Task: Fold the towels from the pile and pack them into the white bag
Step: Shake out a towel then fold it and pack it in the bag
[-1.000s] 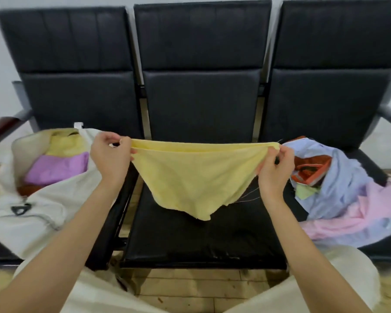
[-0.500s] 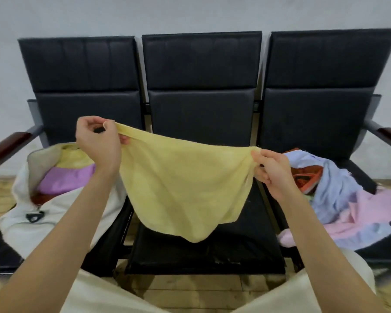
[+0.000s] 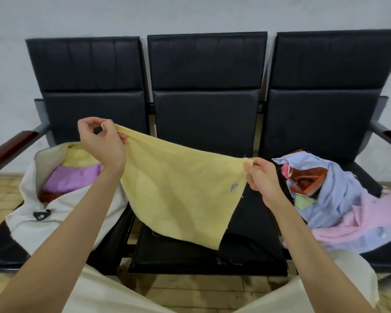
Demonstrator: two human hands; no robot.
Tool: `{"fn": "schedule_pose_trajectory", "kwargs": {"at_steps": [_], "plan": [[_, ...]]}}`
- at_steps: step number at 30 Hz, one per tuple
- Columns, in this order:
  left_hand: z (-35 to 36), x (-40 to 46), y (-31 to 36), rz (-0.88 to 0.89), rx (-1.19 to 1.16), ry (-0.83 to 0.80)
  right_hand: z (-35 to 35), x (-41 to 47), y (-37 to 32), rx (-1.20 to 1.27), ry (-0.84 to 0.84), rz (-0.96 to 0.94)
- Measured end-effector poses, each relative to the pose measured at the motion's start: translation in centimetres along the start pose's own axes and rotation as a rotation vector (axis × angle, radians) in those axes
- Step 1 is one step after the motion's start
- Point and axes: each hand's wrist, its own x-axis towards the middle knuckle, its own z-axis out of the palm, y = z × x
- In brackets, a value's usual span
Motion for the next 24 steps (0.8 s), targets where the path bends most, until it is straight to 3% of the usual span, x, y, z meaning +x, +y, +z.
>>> {"fn": "schedule_pose_trajectory", "kwargs": {"at_steps": [6, 13, 16, 24], "plan": [[1.2, 1.6, -1.1, -0.054, 0.086, -0.113, 0.0, 1.2, 0.3, -0.009, 0.076, -0.048], [4.3, 3.9, -6.5, -0.090, 0.546, -0.551, 0.7, 6.8, 1.9, 0.013, 0.249, 0.038], [7.2, 5.0, -7.6, -0.134, 0.616, -0.701, 0.7, 10.9, 2.2, 0.037, 0.261, 0.104], [13.3, 5.8, -6.4, 0.054, 0.536, -0.675, -1.7, 17.3, -0.3, 0.104, 0.343, -0.003]]}}
